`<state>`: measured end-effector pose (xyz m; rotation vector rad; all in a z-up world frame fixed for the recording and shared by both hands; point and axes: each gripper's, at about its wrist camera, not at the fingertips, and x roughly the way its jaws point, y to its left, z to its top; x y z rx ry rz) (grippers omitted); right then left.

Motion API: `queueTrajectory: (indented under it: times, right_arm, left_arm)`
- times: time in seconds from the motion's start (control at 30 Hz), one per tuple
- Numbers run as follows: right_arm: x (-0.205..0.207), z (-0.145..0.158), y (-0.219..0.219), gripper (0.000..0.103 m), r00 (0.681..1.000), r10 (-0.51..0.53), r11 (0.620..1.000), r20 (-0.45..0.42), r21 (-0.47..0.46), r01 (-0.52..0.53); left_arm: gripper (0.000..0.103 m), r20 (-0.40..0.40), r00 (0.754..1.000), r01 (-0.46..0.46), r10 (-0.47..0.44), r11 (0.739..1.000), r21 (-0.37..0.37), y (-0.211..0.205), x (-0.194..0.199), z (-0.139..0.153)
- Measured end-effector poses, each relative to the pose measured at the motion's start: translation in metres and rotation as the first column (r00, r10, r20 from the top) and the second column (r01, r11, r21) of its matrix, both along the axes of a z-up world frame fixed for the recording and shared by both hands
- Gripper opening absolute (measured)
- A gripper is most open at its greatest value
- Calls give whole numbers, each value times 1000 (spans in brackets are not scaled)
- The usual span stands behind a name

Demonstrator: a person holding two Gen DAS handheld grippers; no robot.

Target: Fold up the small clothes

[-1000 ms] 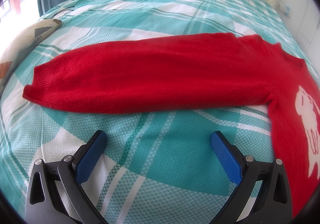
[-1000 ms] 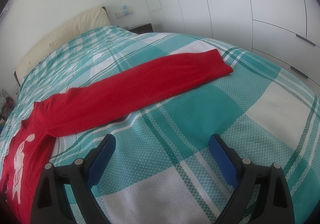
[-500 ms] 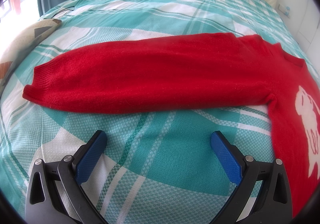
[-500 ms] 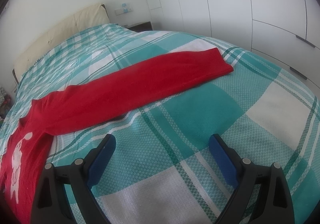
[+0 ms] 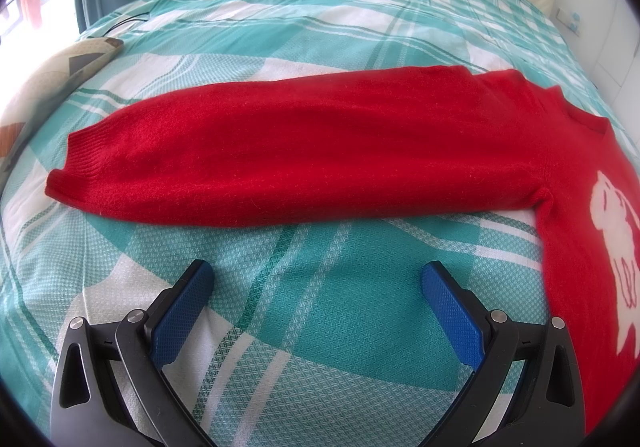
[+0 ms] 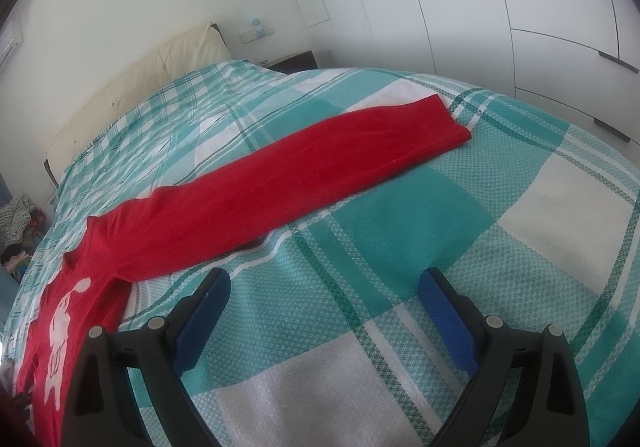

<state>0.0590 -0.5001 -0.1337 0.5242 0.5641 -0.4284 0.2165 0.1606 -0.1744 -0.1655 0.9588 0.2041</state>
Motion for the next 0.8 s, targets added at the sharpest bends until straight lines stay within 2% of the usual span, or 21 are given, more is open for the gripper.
queueTrajectory:
  times: [0.2,0.37,0.47,0.57,0.67,0.8]
  right_arm:
    - [-8,6,-8,94,998,23,997,61,72,-27]
    - [-8,35,-13,94,984,107,986,145,108,-123]
    - [-8,58,-33,94,974,143,981,177,105,-164]
    - [-13,68,-74,94,978,100,982,184,141,-127]
    - [-12,54,-127,94,990,26,967,137,248,-60]
    - [-2,20,-181,84,995,-11,881,97,472,-36]
  left_arm:
    - [103,0,1000,0,0,1000,0,0,0,0]
    - [103,0,1000,0,0,1000,0,0,0,0]
    - [103,0,1000,0,0,1000,-1,0,0,0]
    - [103,-1,1000,0,0,1000,2,0,0,0]
    - [103,-1,1000,0,0,1000,-1,0,0,0]
    - [103,1,1000,0,0,1000,1,0,0,0]
